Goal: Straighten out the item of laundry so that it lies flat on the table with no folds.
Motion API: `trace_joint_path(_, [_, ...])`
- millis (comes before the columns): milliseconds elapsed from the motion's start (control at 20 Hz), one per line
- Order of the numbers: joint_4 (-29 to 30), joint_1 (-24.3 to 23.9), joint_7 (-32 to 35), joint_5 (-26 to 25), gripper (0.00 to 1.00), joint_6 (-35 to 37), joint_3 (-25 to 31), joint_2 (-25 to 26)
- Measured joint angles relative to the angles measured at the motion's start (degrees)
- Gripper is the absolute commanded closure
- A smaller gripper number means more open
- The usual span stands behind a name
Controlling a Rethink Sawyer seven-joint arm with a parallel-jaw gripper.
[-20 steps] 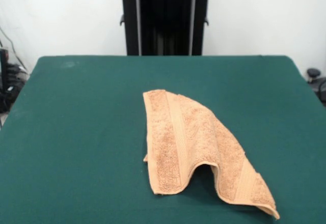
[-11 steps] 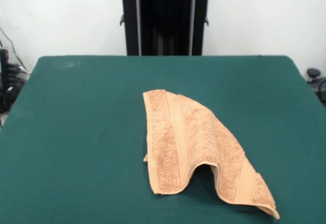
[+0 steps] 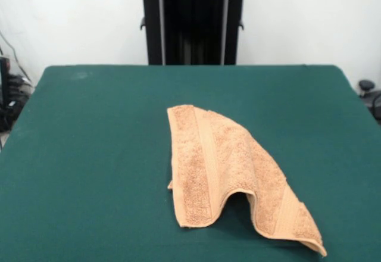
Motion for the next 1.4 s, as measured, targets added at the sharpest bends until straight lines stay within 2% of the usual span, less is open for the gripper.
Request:
trace_joint_path(750, [0.0, 0.0, 0.0, 0.0, 1.0, 0.0, 0.0, 0.0])
trace_joint_path(800, [0.0, 0.0, 0.0, 0.0, 0.0, 0.0, 0.0, 0.0])
trace_joint_path(1400, [0.0, 0.0, 0.0, 0.0, 0.0, 0.0, 0.0, 0.0])
